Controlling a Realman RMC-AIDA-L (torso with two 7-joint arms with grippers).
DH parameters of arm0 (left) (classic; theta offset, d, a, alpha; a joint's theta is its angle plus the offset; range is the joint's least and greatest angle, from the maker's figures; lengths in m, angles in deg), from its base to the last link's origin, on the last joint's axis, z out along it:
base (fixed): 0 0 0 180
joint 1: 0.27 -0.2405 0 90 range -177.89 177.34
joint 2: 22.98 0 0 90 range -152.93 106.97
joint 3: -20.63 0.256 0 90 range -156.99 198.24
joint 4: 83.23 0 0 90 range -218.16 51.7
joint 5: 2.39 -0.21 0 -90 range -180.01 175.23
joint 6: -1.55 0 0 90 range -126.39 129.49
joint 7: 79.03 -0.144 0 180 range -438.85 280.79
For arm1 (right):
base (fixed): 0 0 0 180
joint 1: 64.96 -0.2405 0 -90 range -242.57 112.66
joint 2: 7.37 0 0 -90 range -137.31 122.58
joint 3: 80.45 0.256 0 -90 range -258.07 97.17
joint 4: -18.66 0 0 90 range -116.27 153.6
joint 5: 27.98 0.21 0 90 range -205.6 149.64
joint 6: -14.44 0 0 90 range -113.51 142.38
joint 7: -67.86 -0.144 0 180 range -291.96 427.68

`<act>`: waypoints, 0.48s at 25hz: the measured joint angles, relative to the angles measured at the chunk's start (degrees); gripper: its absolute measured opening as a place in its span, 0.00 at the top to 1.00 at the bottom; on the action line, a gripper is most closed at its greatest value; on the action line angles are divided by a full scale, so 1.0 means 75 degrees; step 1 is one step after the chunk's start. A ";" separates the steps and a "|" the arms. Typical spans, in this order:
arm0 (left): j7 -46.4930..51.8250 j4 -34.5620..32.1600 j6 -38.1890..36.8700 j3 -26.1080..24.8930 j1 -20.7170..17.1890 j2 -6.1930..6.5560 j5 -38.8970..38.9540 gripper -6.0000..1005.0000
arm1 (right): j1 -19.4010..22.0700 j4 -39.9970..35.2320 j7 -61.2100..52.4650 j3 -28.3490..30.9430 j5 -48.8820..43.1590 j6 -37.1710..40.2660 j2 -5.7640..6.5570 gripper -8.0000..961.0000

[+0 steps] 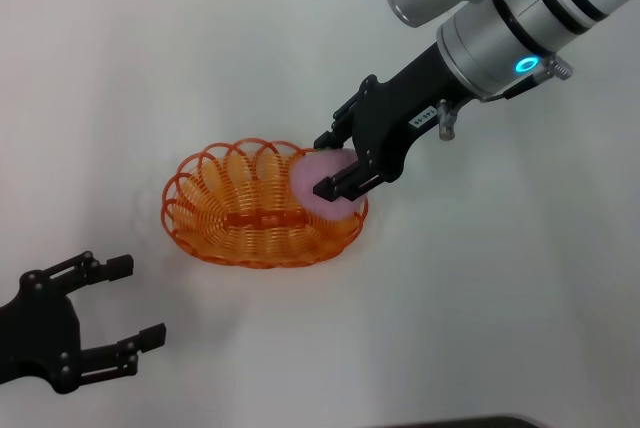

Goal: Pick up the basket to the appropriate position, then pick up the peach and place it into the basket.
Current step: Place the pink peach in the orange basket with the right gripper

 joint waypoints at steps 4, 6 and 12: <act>0.0001 0.0011 -0.0004 -0.0015 0.0001 0.0008 0.0000 0.15 | 0.0069 0.0028 0.0044 0.0033 0.0190 -0.0010 0.0014 0.40; 0.0001 0.0023 -0.0025 -0.0046 0.0007 0.0009 0.0000 0.15 | 0.0154 0.0034 0.0157 0.0053 0.0396 -0.0018 0.0033 0.40; 0.0000 0.0016 -0.0094 -0.0094 0.0012 0.0020 0.0000 0.15 | 0.0407 0.0034 0.0380 0.0256 0.0594 -0.0046 0.0055 0.38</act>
